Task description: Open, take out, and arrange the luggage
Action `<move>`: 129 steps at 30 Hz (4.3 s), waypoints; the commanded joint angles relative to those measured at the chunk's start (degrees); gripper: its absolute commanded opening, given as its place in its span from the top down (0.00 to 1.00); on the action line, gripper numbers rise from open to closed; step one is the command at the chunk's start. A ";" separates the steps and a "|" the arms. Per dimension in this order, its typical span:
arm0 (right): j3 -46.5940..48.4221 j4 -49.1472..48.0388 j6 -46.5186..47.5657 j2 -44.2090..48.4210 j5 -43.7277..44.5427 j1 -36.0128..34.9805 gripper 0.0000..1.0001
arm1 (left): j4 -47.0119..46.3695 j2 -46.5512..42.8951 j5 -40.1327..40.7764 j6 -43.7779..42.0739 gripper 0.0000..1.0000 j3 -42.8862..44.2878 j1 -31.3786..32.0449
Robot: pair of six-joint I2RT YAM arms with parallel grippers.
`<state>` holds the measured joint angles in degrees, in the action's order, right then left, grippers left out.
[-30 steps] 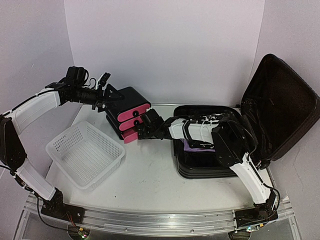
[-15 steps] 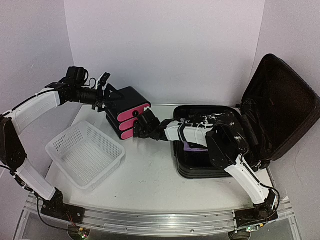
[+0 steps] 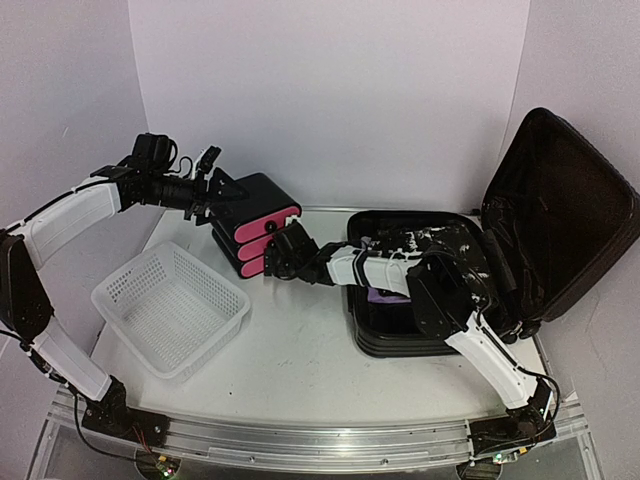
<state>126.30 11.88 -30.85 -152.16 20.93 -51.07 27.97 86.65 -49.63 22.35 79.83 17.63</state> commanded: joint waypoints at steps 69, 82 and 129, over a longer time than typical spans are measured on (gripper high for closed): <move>-11.29 -9.04 6.55 4.58 -3.35 0.19 0.13 | -3.27 -1.44 -1.26 0.15 0.01 -0.38 0.18; 2.99 -6.61 6.32 -4.58 -1.39 0.76 0.23 | -3.27 -1.38 -1.36 0.24 0.00 -0.37 0.13; -55.16 26.96 15.73 81.19 3.75 2.29 0.02 | 0.48 -4.57 6.31 4.93 0.05 -10.29 0.91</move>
<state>75.16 38.61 -17.12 -77.91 17.21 -48.84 27.75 87.20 -43.35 23.18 75.77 17.96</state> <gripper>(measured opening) 0.983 0.960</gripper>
